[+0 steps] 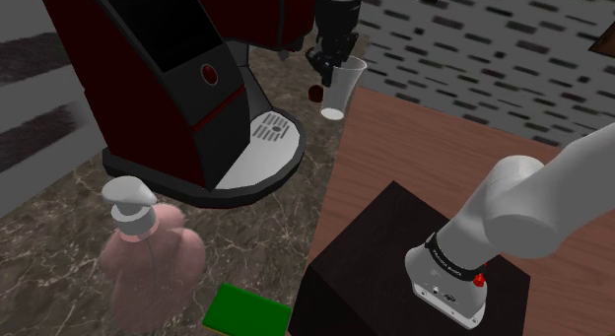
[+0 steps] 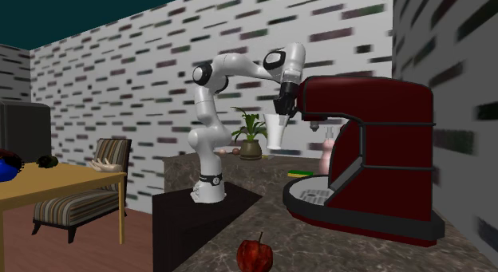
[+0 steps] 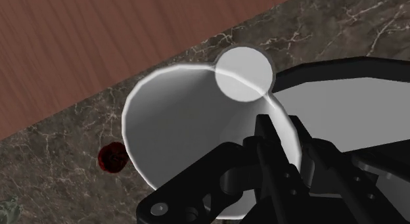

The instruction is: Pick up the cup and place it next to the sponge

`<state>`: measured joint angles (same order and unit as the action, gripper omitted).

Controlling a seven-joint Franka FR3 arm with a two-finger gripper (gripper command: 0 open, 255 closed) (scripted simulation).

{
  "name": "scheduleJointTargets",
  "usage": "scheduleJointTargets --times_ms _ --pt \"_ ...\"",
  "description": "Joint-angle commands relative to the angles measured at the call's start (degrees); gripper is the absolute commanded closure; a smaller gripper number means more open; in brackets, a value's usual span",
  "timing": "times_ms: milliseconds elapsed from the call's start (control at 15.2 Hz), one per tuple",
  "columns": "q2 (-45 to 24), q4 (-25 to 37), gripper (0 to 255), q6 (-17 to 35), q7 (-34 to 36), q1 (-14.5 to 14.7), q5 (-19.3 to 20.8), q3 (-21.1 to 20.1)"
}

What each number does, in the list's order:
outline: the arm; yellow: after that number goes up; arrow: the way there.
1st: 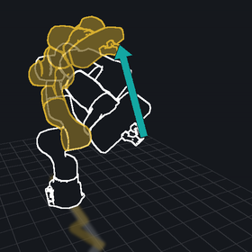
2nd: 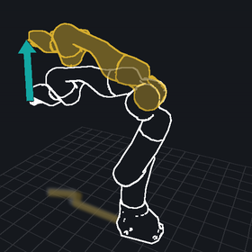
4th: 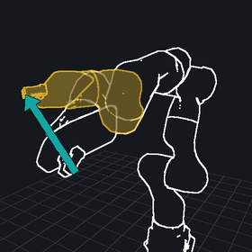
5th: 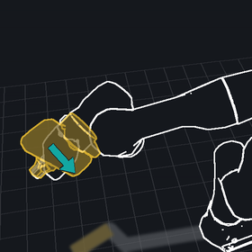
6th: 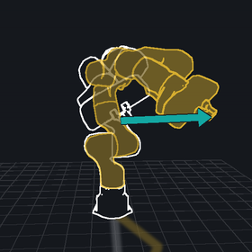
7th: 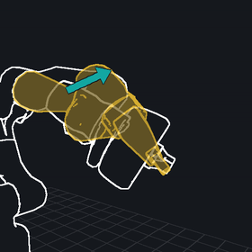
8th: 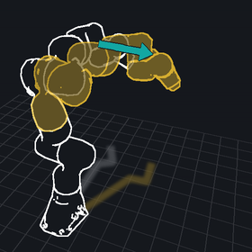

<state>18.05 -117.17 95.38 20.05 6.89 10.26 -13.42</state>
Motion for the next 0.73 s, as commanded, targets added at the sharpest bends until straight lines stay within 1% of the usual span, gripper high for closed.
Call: scheduleJointTargets --times_ms 0,330,660 --pt "0.4 0.2 255 -1.1 2.5 1.0 -0.8 -1.7" --pt "0.8 0.8 255 -3.2 9.0 3.8 -3.1 -6.3" --pt "-0.5 2.9 255 -5.3 16.0 6.3 -5.0 -11.2"
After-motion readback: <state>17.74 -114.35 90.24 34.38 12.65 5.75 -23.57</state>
